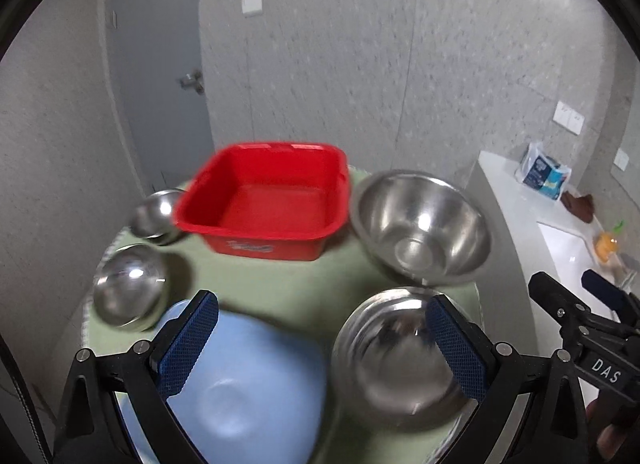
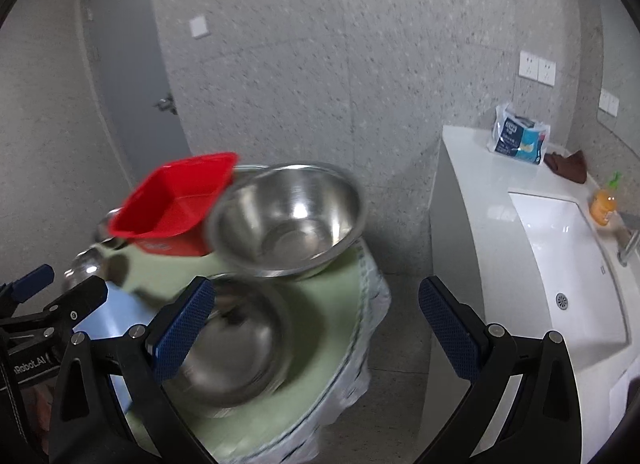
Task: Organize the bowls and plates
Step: 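Move both tools toward the large steel bowl beside the red basket, then grasp the large steel bowl rim with the right tool and lift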
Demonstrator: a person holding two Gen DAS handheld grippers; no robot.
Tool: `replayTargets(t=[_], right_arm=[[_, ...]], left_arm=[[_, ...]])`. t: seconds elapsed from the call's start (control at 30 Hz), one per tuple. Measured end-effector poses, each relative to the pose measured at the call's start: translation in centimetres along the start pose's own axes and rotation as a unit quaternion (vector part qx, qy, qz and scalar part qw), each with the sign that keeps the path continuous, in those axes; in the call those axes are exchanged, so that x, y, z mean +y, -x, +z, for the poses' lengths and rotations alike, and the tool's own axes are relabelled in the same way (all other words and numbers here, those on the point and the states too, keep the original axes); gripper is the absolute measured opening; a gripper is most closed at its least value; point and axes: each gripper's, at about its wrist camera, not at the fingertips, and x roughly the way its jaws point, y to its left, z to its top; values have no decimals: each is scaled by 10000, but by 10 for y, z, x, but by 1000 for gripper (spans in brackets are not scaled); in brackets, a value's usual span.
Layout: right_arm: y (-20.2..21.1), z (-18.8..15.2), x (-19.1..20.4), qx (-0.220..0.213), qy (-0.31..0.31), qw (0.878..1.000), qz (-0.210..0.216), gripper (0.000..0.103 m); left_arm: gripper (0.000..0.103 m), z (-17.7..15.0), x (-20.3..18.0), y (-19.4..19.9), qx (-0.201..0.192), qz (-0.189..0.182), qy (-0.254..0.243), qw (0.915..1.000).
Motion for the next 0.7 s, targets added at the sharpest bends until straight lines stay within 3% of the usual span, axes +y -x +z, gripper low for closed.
replayTargets(t=[0.1,0.27,0.33,0.4,0.47,0.5,0.53,0.63,0.7], right_arm=[[-35,16,-16,197,-65,9997,-90,103],[-92,31,-32,582,-119,9979,-265,103],[-113,31,-37,834,-140,9961,-236,103],[-129,29,-39,1010,-143,9947,-134,101],[-137,28,-40,1119,-157,9936,19,88],[-143,28,-39,1194,-177,9926,141,75],[-146,27,-39,1255,-185,9917,214,63],[-155,26,-38,1426,-230,9882,509,42],[-159,27,-35,1502,-178,9867,602,32]], left_arm=[[102,31,-12,-60,381,138,-38,9992],[93,61,-32,-140,951,295,-225,9948],[78,67,-39,-170,1151,395,-333,9920],[74,71,-43,-192,1270,306,-370,9907],[74,74,-46,-210,1376,308,-416,9891],[70,75,-47,-222,1421,260,-434,9886],[60,75,-48,-225,1456,217,-455,9881],[39,76,-54,-243,1642,-21,-488,9852],[33,76,-58,-249,1683,-81,-559,9841]])
